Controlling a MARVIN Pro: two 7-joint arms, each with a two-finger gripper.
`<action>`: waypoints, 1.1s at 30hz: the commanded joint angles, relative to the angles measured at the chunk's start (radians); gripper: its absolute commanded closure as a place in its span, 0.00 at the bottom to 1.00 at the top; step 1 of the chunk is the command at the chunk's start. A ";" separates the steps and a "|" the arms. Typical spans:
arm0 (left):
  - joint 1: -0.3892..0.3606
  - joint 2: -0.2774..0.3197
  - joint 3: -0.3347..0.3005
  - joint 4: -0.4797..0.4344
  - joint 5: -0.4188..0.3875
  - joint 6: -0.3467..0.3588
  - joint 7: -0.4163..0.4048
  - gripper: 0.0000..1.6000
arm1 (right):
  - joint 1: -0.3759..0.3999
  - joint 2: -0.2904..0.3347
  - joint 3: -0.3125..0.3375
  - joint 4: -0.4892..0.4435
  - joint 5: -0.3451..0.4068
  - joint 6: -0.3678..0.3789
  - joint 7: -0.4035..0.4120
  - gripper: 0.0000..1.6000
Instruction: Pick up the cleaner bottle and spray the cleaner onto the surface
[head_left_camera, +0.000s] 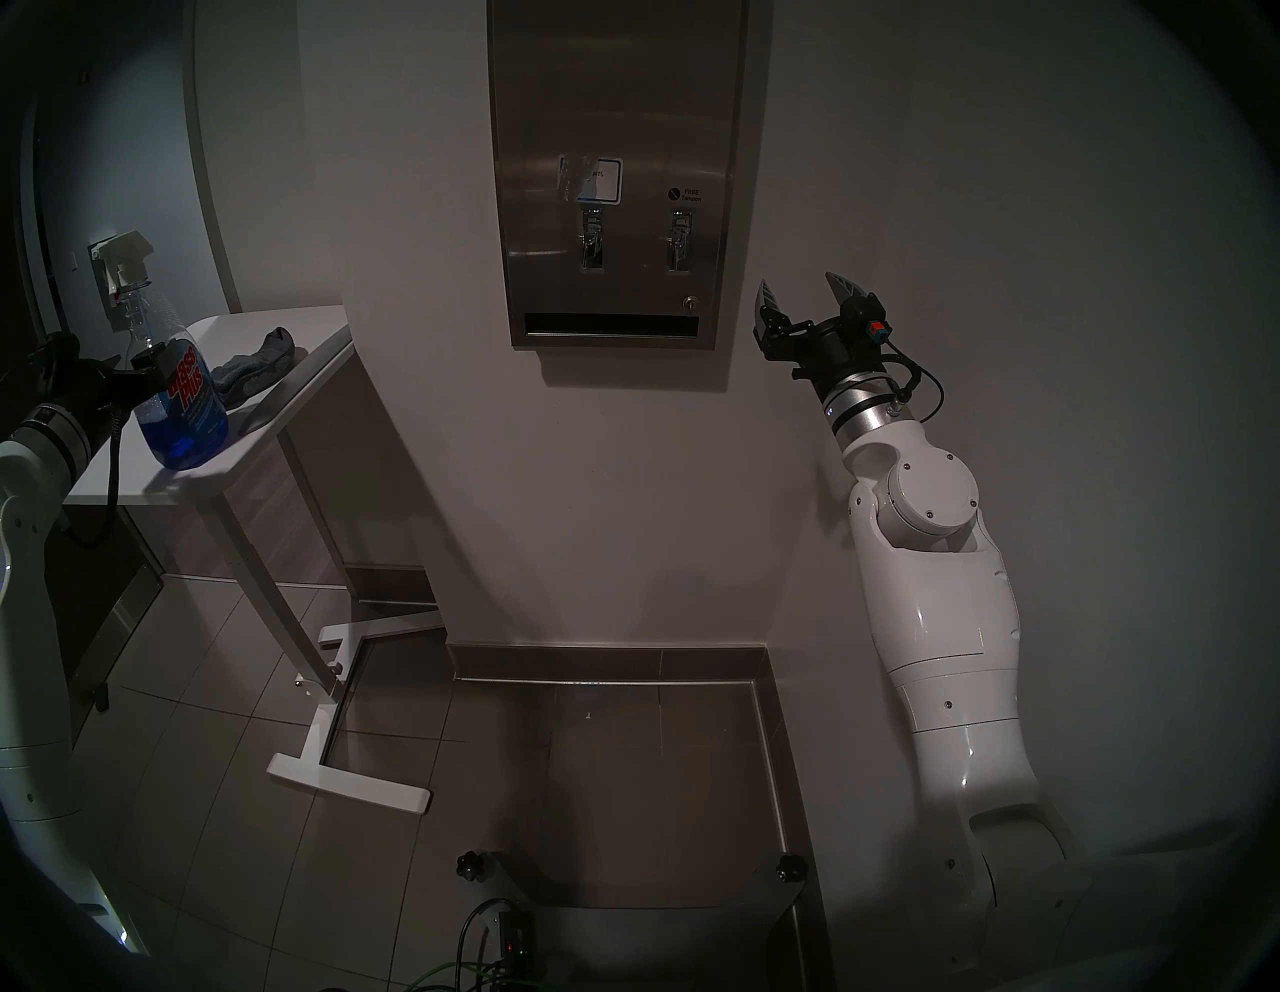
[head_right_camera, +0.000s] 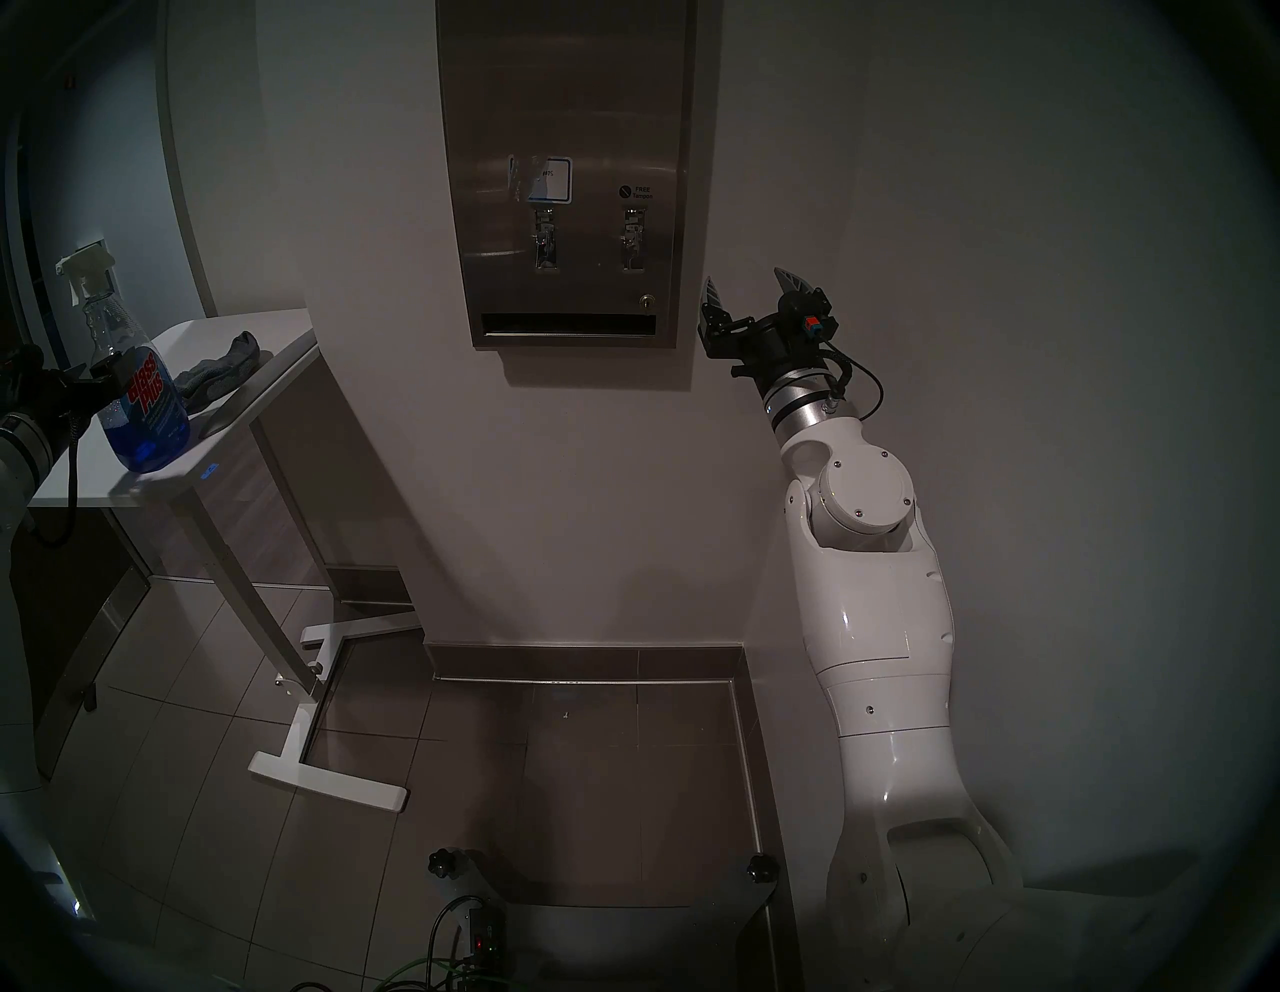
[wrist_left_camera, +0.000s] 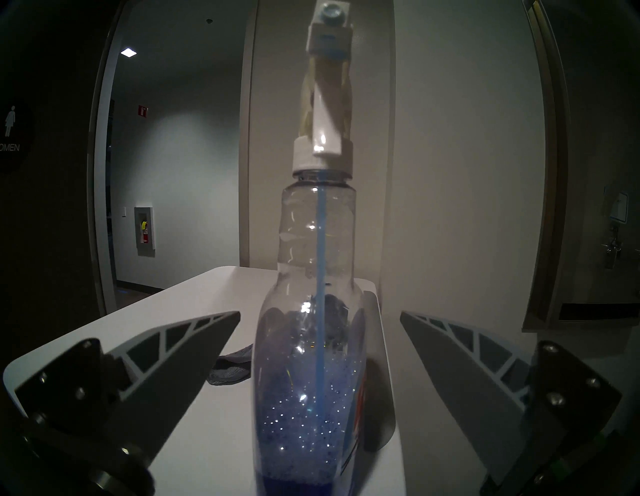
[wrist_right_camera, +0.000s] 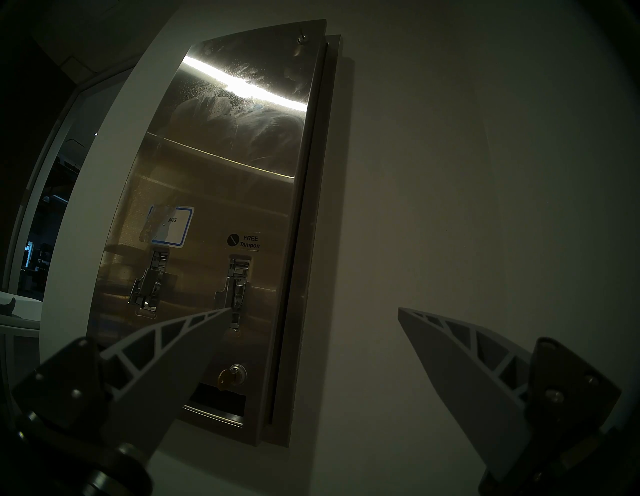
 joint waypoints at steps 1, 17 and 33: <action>-0.034 0.016 0.020 0.018 0.013 -0.061 -0.003 0.00 | 0.030 -0.002 -0.003 -0.036 0.002 -0.006 0.002 0.00; -0.037 0.026 0.095 0.095 0.117 -0.163 0.034 0.00 | 0.030 -0.002 -0.003 -0.035 0.002 -0.007 0.002 0.00; -0.094 -0.008 0.137 0.155 0.135 -0.278 0.076 0.00 | 0.030 -0.002 -0.003 -0.035 0.002 -0.007 0.002 0.00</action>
